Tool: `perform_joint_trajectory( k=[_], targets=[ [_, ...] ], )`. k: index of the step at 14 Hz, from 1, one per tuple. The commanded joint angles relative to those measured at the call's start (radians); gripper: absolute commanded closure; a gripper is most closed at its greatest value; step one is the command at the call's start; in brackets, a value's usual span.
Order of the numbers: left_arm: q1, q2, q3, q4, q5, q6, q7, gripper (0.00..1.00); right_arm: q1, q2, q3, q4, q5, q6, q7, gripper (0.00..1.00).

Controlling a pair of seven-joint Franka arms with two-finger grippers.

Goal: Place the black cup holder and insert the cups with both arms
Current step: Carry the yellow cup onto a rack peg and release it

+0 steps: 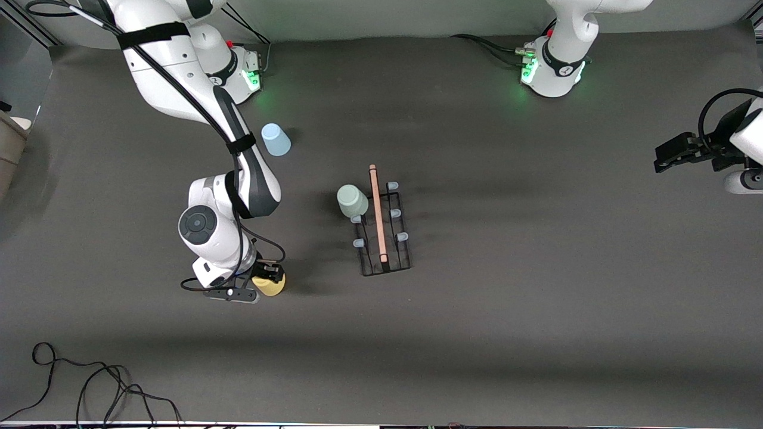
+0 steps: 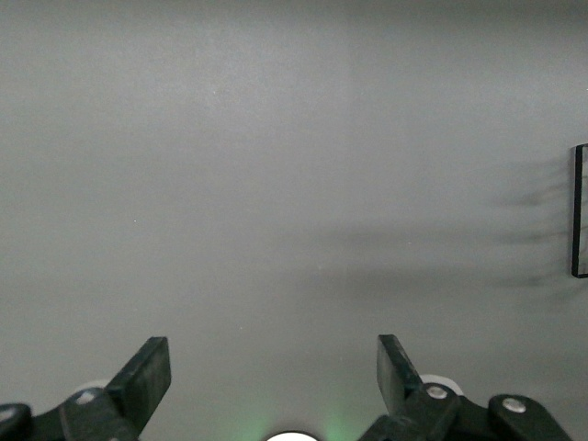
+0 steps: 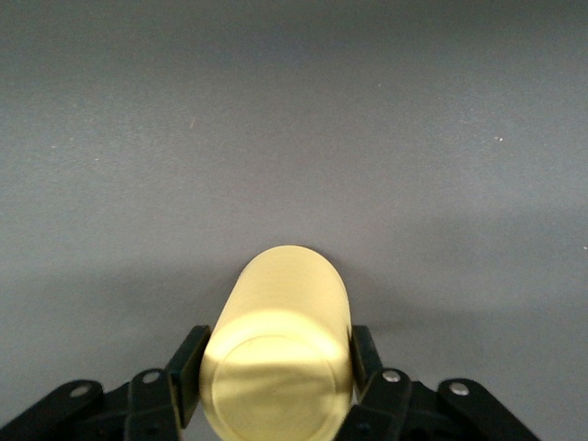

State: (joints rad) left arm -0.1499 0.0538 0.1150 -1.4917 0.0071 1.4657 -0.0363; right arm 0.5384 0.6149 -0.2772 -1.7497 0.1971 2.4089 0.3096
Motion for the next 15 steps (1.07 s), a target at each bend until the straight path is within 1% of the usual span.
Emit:
perform_joint_trajectory(
  k=[1, 2, 4, 8, 11, 15],
  targets=[
    [0.001, -0.011, -0.003, -0.004, 0.002, 0.002, -0.013, 0.0, 0.003, -0.064, 0.0, 0.086, 0.031, -0.184, -0.023, 1.0],
    [0.001, -0.011, -0.003, -0.004, 0.002, 0.002, -0.013, 0.0, 0.011, -0.079, 0.001, 0.125, 0.033, -0.251, 0.015, 1.0],
    [0.001, -0.011, -0.003, -0.004, 0.002, 0.002, -0.013, 0.0, 0.044, -0.089, 0.001, 0.185, 0.031, -0.321, 0.118, 1.0],
    [0.0, -0.011, -0.005, -0.002, 0.002, 0.005, -0.014, 0.0, 0.142, -0.075, 0.001, 0.266, 0.031, -0.326, 0.343, 1.0],
    [0.001, -0.011, -0.005, -0.002, 0.002, 0.005, -0.014, 0.0, 0.164, -0.073, 0.003, 0.32, 0.031, -0.326, 0.439, 1.0],
    [0.001, -0.011, -0.003, -0.004, 0.002, 0.005, -0.013, 0.0, 0.247, -0.063, 0.001, 0.322, 0.022, -0.317, 0.526, 1.0]
  ],
)
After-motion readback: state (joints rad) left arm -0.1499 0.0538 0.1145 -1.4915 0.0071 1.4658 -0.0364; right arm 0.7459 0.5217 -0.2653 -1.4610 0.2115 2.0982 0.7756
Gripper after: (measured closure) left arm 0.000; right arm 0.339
